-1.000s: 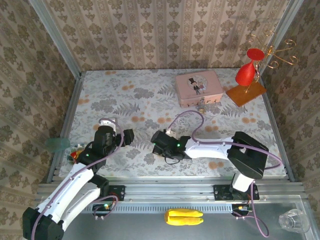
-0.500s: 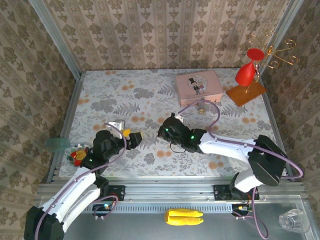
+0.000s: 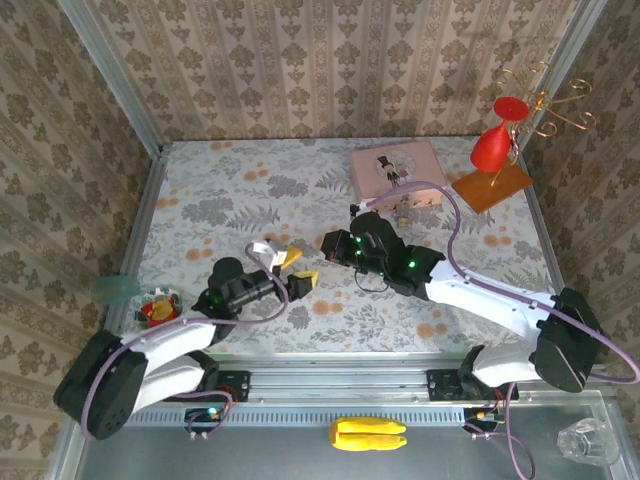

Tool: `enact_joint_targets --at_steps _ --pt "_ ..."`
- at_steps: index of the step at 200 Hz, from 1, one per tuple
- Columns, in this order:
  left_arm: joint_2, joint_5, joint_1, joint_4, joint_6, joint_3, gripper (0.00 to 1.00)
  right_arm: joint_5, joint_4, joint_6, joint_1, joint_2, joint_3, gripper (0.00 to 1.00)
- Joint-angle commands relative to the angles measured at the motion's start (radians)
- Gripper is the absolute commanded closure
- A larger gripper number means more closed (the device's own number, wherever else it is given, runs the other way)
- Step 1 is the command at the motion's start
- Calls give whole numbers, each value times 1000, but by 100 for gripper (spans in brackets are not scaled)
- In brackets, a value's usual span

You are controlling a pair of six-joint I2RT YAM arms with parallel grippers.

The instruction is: Unlock a padlock with a key

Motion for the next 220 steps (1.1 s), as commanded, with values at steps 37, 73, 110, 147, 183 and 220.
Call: enact_joint_targets --at_steps 37,73,110,147,183,220 --pt "83 145 -10 162 180 66 35 -117 -4 -87 -3 -57 18 100" --pt "81 208 -12 137 200 60 45 -167 28 -92 1 -67 -15 100" --pt "75 222 -10 139 207 55 51 -169 24 -98 3 -77 -23 100" --pt "62 234 -4 120 214 57 65 -159 12 -97 3 -84 -20 100" --pt "53 228 3 121 213 52 70 -157 19 -87 3 -85 -30 100" --pt "50 237 15 118 207 55 77 -153 19 -86 3 -91 -38 100"
